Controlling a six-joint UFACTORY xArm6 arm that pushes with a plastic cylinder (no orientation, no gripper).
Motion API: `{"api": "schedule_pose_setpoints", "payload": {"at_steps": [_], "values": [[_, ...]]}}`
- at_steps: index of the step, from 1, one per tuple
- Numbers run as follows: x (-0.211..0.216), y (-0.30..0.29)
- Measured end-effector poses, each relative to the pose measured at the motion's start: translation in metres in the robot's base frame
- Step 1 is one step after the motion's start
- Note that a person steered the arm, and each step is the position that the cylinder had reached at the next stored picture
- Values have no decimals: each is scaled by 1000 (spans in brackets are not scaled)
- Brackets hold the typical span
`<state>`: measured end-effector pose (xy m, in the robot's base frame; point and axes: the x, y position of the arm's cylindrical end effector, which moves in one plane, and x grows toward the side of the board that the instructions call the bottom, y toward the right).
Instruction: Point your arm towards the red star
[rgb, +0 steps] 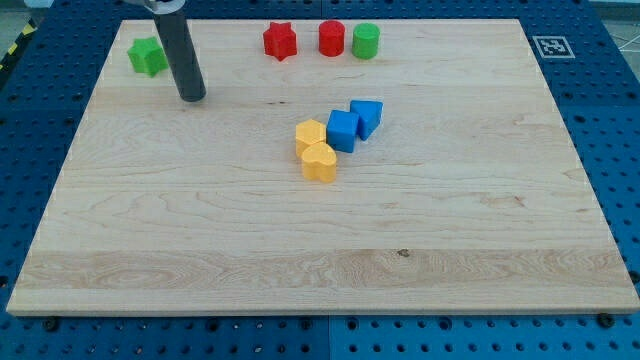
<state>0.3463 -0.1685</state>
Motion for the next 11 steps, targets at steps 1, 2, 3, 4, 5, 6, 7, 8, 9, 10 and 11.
{"api": "schedule_pose_setpoints", "payload": {"at_steps": [1,2,3,4,5,6,7,8,9,10,11], "values": [[-34,5],[-73,9],[-73,9],[-73,9],[-101,26],[-102,26],[-102,40],[-101,61],[-101,62],[-101,66],[-125,70]]}}
